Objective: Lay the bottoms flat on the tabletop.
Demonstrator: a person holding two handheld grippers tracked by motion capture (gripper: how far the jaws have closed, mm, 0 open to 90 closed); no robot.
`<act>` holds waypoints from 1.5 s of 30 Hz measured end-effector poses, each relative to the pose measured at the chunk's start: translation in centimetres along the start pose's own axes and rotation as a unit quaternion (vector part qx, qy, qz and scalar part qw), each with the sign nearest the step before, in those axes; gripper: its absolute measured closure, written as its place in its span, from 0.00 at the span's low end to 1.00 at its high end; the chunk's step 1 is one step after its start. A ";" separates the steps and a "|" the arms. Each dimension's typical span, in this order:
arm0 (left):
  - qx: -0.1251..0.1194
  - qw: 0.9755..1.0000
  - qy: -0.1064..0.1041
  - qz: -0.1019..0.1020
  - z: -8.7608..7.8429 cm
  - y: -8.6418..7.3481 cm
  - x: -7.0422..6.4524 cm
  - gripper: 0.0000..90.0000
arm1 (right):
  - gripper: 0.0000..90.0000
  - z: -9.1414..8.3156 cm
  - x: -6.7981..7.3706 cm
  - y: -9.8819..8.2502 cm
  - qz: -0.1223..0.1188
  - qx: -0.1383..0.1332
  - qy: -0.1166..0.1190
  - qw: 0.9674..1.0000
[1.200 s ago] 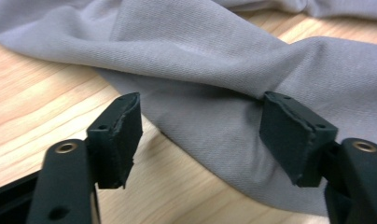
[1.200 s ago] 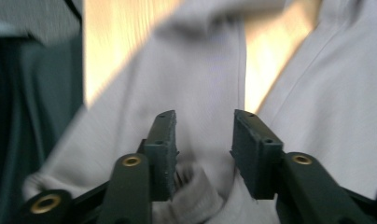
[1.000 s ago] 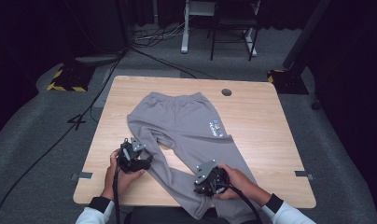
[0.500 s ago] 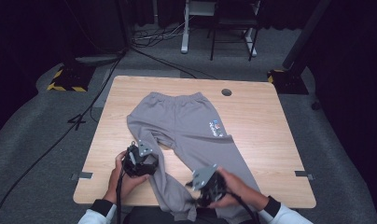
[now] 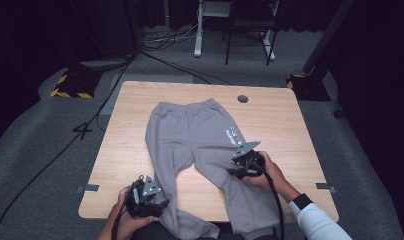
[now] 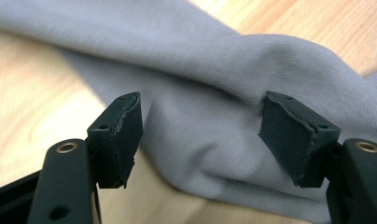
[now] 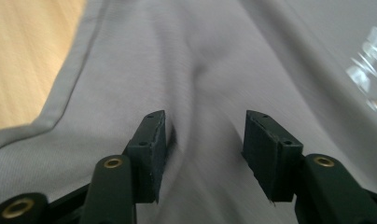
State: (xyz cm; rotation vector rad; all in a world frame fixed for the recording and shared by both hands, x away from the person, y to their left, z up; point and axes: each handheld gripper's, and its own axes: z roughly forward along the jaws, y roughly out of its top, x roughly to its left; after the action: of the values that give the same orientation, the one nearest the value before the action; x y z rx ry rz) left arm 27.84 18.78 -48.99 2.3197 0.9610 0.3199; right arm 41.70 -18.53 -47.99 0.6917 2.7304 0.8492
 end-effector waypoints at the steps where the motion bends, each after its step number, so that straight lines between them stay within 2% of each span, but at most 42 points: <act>1: -0.002 1.000 -0.001 -0.001 -0.1 -0.2 0.2 0.32 | 0.56 -0.3 -0.5 -0.4 0.006 0.004 -0.006 1.000; 3: -0.002 1.000 -0.004 -0.012 -0.2 -0.5 0.6 0.31 | 0.56 -0.9 -1.4 -1.2 0.021 0.010 -0.023 0.999; 5: -0.010 1.000 -0.003 -0.014 -0.2 -0.4 1.0 0.30 | 0.56 -1.6 -2.4 -2.0 0.037 0.017 -0.049 0.998; 7: -0.021 1.000 -0.011 -0.017 -0.3 -0.2 1.1 0.30 | 0.57 -2.1 -3.3 -2.5 0.051 0.029 -0.068 0.996; 8: -0.029 0.999 -0.015 -0.017 -0.3 0.0 1.2 0.30 | 0.57 -2.3 -3.7 -2.7 0.056 0.037 -0.095 0.993; 10: -0.041 0.999 -0.020 -0.020 -0.3 0.7 1.3 0.29 | 0.57 -2.5 -4.1 -2.9 0.060 0.047 -0.123 0.989; 11: -0.051 0.998 -0.022 -0.016 -0.4 1.1 1.5 0.29 | 0.57 -2.6 -4.3 -2.9 0.065 0.056 -0.140 0.986; 12: -0.061 0.998 -0.024 -0.021 -0.3 1.6 1.7 0.29 | 0.57 -2.7 -4.5 -2.8 0.067 0.061 -0.160 0.983; 13: -0.066 0.997 -0.027 -0.023 -0.2 2.2 1.9 0.29 | 0.57 -2.8 -4.4 -2.6 0.072 0.049 -0.167 0.982; 14: -0.069 0.997 -0.026 -0.021 0.0 2.9 2.1 0.29 | 0.58 -3.0 -4.1 -2.2 0.071 0.029 -0.165 0.983; 15: -0.067 0.998 -0.016 -0.014 0.4 3.6 2.2 0.29 | 0.57 -3.1 -3.4 -1.5 0.063 0.015 -0.160 0.985; 16: -0.065 0.998 -0.012 -0.012 1.0 4.4 2.5 0.29 | 0.55 -3.1 -2.6 -0.7 0.053 -0.004 -0.146 0.988; 17: -0.070 0.997 -0.018 -0.019 1.6 5.0 2.9 0.29 | 0.55 -2.9 -1.2 0.5 0.044 -0.036 -0.102 0.993; 19: -0.059 0.998 -0.001 -0.024 2.9 6.2 3.8 0.29 | 0.56 -1.9 1.2 2.6 0.013 -0.066 -0.062 0.996; 21: -0.053 0.998 0.007 -0.038 4.0 6.8 4.7 0.29 | 0.55 -0.3 3.5 4.7 -0.015 -0.083 -0.011 0.996; 22: -0.049 0.998 0.014 -0.047 4.7 7.1 5.4 0.30 | 0.55 0.3 4.3 5.4 -0.027 -0.085 -0.002 0.996; 23: -0.047 0.997 0.019 -0.049 5.0 7.1 5.8 0.31 | 0.56 1.5 5.3 6.4 -0.045 -0.087 0.017 0.995; 25: -0.043 0.997 0.024 -0.065 5.7 7.2 6.9 0.31 | 0.56 3.1 6.1 7.5 -0.049 -0.079 0.032 0.995; 26: -0.036 0.997 0.035 -0.066 5.9 7.2 7.3 0.32 | 0.56 4.1 6.2 7.9 -0.039 -0.081 0.049 0.995; 27: -0.034 0.996 0.037 -0.068 6.1 7.1 7.6 0.32 | 0.57 4.8 6.3 8.1 -0.030 -0.079 0.059 0.995; 29: -0.036 0.996 0.039 -0.070 6.1 6.9 8.2 0.32 | 0.57 6.0 6.4 8.4 -0.033 -0.051 0.046 0.997; 30: -0.037 0.996 0.047 -0.072 6.0 6.9 8.5 0.32 | 0.58 6.4 6.4 8.3 -0.035 -0.046 0.041 0.997; 31: -0.037 0.995 0.055 -0.070 6.0 6.8 8.8 0.32 | 0.58 6.5 6.2 8.2 -0.026 -0.050 0.047 0.997; 32: -0.038 0.995 0.060 -0.070 6.0 6.8 9.2 0.32 | 0.58 6.4 6.0 8.2 -0.023 -0.046 0.043 0.998; 34: -0.037 0.993 0.072 -0.088 6.0 6.9 10.2 0.32 | 0.59 6.1 5.4 8.0 -0.020 -0.035 0.037 0.999; 36: -0.039 0.992 0.066 -0.102 6.2 7.0 11.2 0.32 | 0.59 5.5 4.5 7.6 -0.023 -0.025 0.005 0.999; 37: -0.042 0.991 0.071 -0.107 6.4 7.2 11.6 0.32 | 0.60 5.3 4.1 7.5 -0.023 -0.021 -0.005 1.000; 39: -0.037 0.991 0.070 -0.107 6.8 7.9 12.2 0.31 | 0.60 5.0 2.9 7.0 -0.010 -0.012 -0.002 1.000; 44: -0.024 0.991 0.086 -0.096 8.5 10.5 13.1 0.31 | 0.60 4.2 0.1 5.9 0.007 -0.007 -0.049 0.999; 45: -0.024 0.991 0.098 -0.093 8.9 11.1 13.3 0.31 | 0.60 4.2 -0.3 5.8 0.009 -0.005 -0.056 0.998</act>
State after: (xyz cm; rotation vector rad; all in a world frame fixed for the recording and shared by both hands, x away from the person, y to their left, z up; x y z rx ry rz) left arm 47.27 18.07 -49.30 2.1648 1.2422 0.4943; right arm 45.47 -12.44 -48.01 0.7408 2.6236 0.8013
